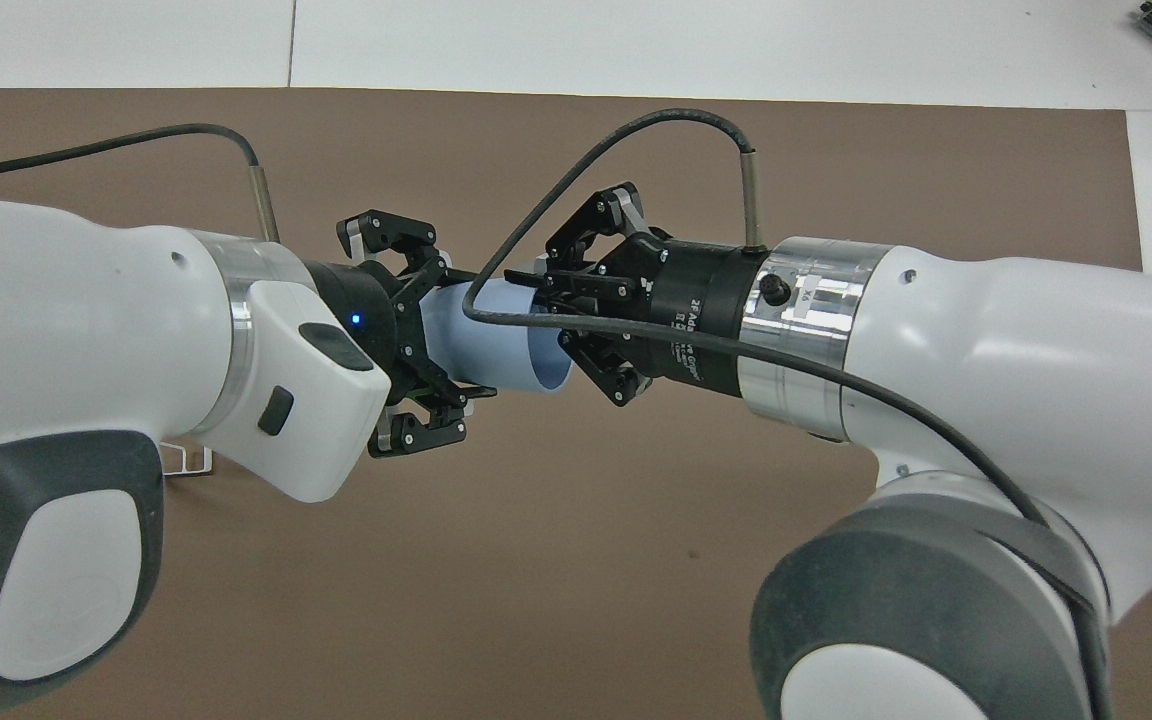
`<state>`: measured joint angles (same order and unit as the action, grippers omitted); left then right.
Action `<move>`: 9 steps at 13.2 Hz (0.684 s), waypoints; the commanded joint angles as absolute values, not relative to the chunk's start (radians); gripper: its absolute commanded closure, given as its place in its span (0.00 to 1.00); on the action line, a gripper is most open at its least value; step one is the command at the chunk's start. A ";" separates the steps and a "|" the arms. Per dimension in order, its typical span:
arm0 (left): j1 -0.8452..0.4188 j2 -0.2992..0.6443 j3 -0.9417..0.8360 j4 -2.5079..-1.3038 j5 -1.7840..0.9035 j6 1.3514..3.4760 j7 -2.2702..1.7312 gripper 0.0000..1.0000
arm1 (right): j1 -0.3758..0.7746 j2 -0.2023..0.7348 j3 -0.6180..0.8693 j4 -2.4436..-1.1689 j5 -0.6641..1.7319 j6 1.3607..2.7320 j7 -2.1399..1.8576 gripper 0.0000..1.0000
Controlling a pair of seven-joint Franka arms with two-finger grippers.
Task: Hang cup on cup holder
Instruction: 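Close the left gripper on the cup held by the right gripper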
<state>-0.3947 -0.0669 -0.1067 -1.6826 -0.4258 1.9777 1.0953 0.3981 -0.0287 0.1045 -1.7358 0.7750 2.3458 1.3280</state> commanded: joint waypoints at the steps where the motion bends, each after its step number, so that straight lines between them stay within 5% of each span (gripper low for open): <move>1: -0.402 -0.098 -0.095 -1.717 -0.440 1.991 1.089 1.00 | 0.391 -0.034 0.107 -1.741 0.804 2.353 1.336 0.98; 4: -0.397 -0.094 -0.094 -1.709 -0.431 1.991 1.086 1.00 | 0.390 -0.034 0.107 -1.741 0.804 2.355 1.336 0.63; 9: -0.388 -0.089 -0.084 -1.698 -0.387 1.982 1.085 1.00 | 0.388 -0.034 0.107 -1.740 0.802 2.356 1.336 0.52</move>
<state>-0.3890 -0.0683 -0.0865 -1.6827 -0.4158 1.9775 1.0927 0.3975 -0.0285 0.1022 -1.7355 0.7754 2.3490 1.3284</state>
